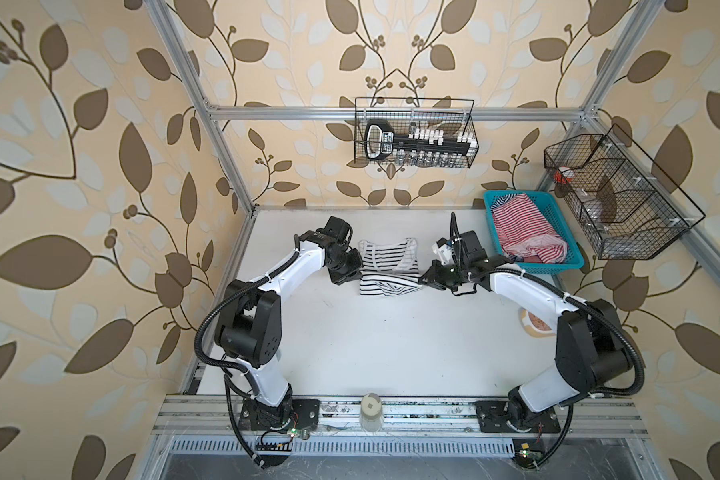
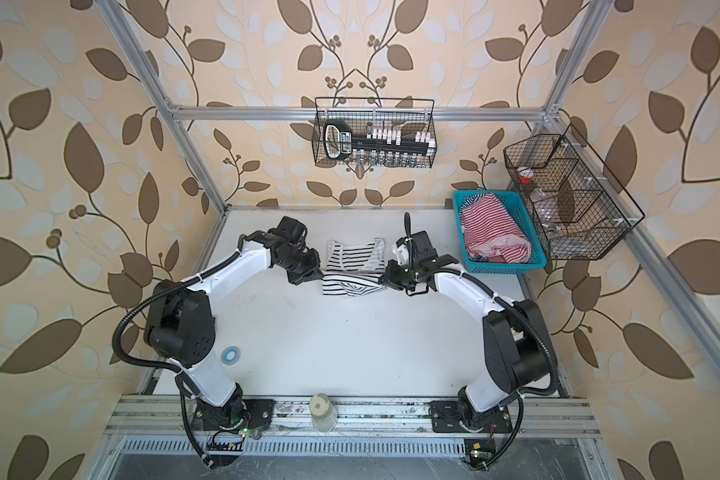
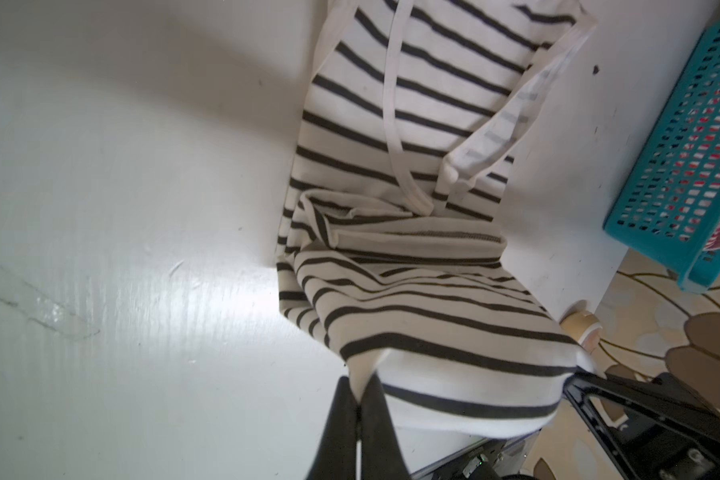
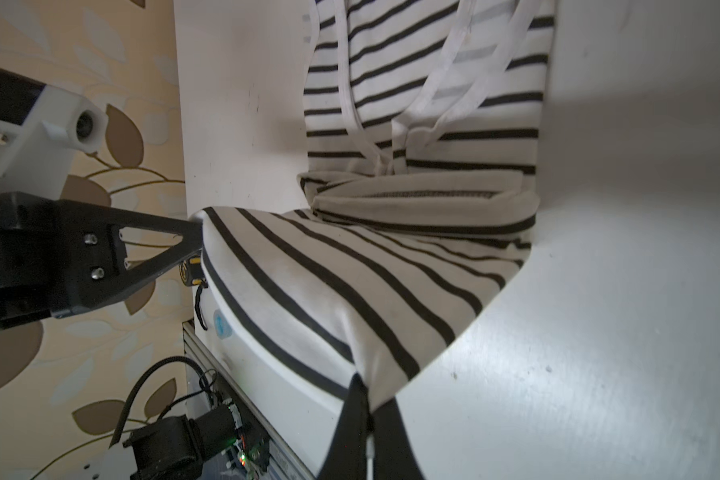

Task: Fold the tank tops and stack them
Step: 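Lift the near edge with both grippers and fold it toward the far edge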

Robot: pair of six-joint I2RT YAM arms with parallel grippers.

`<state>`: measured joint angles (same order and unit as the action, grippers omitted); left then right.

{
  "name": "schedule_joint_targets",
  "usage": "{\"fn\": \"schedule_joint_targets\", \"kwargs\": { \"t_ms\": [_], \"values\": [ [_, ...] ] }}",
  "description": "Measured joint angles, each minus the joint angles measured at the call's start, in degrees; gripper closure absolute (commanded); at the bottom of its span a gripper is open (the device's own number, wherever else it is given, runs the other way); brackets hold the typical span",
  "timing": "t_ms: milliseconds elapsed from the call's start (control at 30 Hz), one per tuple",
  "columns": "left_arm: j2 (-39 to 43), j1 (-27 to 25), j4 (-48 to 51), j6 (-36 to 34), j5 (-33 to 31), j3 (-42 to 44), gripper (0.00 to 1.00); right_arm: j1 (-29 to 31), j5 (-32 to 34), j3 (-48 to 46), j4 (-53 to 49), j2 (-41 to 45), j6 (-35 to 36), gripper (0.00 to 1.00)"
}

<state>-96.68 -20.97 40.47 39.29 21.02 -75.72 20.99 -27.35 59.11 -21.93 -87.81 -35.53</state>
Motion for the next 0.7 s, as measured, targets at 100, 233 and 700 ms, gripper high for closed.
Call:
{"fn": "schedule_joint_targets", "kwargs": {
  "t_ms": [100,233,700],
  "values": [
    [4.2,-2.4,-0.1,0.6,-0.1,4.2,1.00,2.0,0.5,-4.8,0.9,4.8,-1.1,1.00],
    [9.8,-5.1,-0.1,2.0,-0.3,9.8,1.00,5.0,1.8,-10.1,1.4,10.4,-2.9,1.00],
    [24.9,-10.1,2.9,6.2,-4.2,15.3,1.00,12.0,7.1,-16.0,0.1,24.5,-8.4,1.00]
  ]
}}
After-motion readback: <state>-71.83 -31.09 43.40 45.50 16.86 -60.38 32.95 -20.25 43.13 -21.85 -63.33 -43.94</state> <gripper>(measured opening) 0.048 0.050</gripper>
